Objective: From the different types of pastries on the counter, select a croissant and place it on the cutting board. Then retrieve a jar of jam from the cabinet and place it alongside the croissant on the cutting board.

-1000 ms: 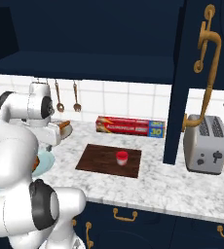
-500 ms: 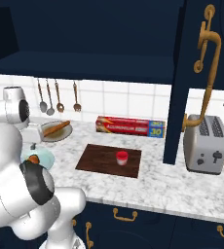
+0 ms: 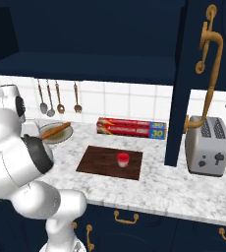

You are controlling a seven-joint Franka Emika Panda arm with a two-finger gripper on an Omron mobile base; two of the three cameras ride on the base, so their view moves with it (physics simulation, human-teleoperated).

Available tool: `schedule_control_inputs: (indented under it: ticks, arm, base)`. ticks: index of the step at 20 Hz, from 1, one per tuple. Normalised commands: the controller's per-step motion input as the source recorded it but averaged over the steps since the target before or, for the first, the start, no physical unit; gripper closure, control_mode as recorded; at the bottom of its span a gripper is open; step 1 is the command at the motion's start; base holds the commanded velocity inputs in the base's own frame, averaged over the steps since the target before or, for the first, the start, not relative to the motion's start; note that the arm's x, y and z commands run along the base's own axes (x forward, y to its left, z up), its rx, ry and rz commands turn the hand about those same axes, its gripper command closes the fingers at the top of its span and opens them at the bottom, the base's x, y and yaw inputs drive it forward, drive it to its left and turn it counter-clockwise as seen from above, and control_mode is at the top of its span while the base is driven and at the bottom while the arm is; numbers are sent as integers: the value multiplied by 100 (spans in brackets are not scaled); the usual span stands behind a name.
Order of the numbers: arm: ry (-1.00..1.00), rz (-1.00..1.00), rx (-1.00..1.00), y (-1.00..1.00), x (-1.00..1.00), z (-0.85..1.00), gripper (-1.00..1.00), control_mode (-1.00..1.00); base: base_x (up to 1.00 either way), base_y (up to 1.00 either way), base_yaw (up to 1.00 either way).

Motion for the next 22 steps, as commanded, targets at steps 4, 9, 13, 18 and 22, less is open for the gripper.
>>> schedule_control_inputs:
  ticks: [4,9,13,18,22]
  arm:
    - [1,23,6,2,34,-21,-100,-100]
    - [0,10,7,13,58,-26,-100,-100]
    - [0,0,3,1,3,-35,-100,-100]
    - [0,0,1,0,0,-35,-100,-100]
    - [0,0,4,0,0,-37,-100,-100]
  base:
    - [0,0,0]
    - [0,0,0]
    - [0,0,0]
    - [0,0,0]
    - [0,0,0]
